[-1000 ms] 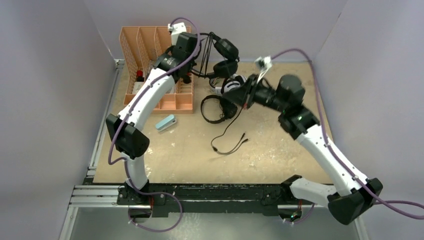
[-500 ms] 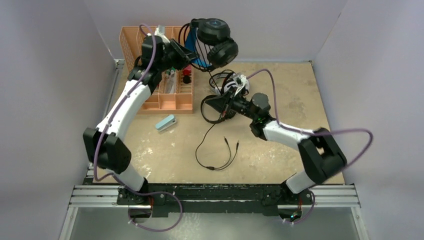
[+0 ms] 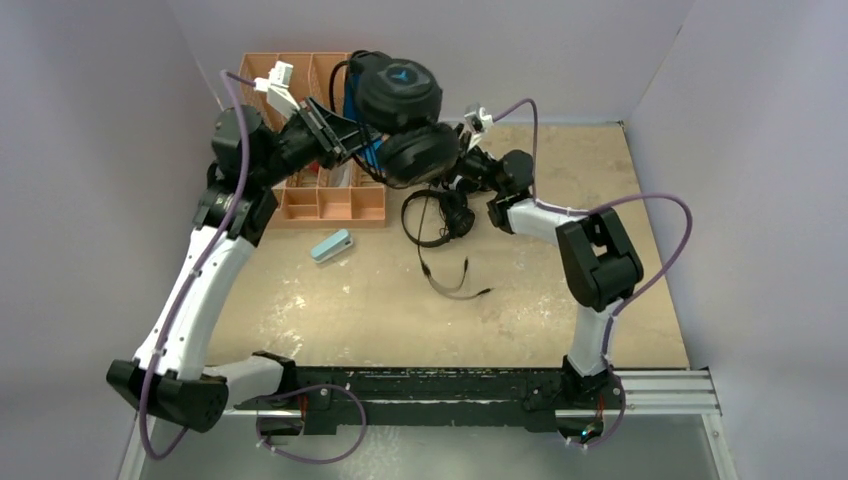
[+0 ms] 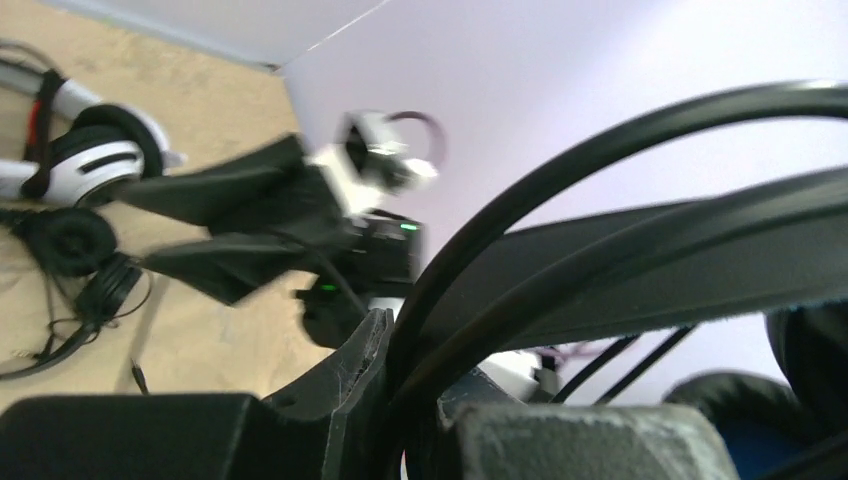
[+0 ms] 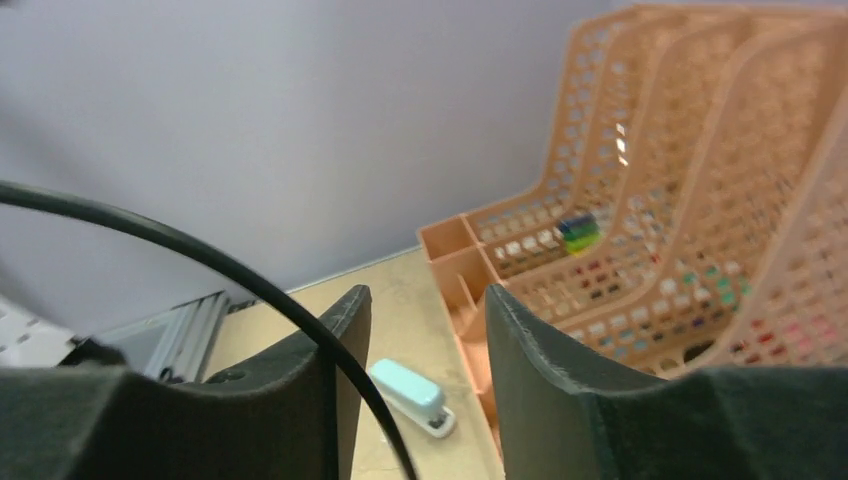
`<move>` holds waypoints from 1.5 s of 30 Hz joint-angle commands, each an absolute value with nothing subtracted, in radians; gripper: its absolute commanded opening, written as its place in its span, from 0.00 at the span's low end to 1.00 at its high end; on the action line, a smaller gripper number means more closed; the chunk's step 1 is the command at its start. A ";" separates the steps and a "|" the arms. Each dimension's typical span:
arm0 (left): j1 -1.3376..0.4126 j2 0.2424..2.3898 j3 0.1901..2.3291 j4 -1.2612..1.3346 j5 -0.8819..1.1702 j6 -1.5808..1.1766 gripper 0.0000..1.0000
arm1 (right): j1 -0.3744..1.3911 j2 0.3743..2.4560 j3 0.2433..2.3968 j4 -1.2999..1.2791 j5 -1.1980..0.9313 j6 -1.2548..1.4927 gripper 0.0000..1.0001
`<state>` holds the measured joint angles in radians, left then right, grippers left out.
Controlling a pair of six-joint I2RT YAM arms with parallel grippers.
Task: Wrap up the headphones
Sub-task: Wrap the headphones cable around the headphones.
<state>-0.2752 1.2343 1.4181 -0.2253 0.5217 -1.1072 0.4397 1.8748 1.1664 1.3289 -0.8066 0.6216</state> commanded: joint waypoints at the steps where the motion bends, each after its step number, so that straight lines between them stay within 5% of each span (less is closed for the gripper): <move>1: -0.280 1.147 1.516 -0.112 0.551 -1.157 0.00 | 0.452 1.972 1.181 1.372 -0.657 0.670 0.52; 7: -0.281 1.133 1.593 -0.167 0.565 -1.173 0.00 | 0.469 2.037 1.179 1.437 -0.563 0.721 0.44; 11: -0.281 1.097 1.628 -0.283 0.559 -1.100 0.00 | 0.449 2.096 1.298 1.401 -0.582 0.744 0.22; 13: -0.281 1.095 1.664 -0.434 0.536 -1.011 0.00 | 0.424 2.099 1.366 1.332 -0.585 0.748 0.00; 20: -0.281 1.088 1.749 -0.972 0.202 -0.528 0.00 | 0.262 1.935 1.305 1.153 -0.716 0.852 0.00; 26: -0.281 1.041 1.469 -0.860 -0.099 -0.181 0.00 | 0.125 1.802 1.486 0.446 -0.978 0.708 0.00; 31: -0.460 1.167 1.405 -0.781 -0.389 0.024 0.00 | 0.074 1.898 1.926 -0.282 -1.047 0.415 0.00; 36: -0.567 1.342 1.427 -0.646 -0.556 0.087 0.00 | 0.104 1.893 2.058 -0.424 -1.080 0.423 0.00; 40: -0.579 1.450 1.461 -0.517 -0.704 0.084 0.00 | 0.118 1.765 1.959 -0.410 -1.095 0.490 0.00; 45: -0.585 1.573 1.593 -0.476 -0.814 -0.125 0.00 | 0.201 1.492 1.587 0.076 -1.067 0.842 0.00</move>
<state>-0.5831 1.5448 1.4517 -0.6228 -0.6422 0.0280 0.1364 1.7374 1.7981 -0.3008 -1.0584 0.5491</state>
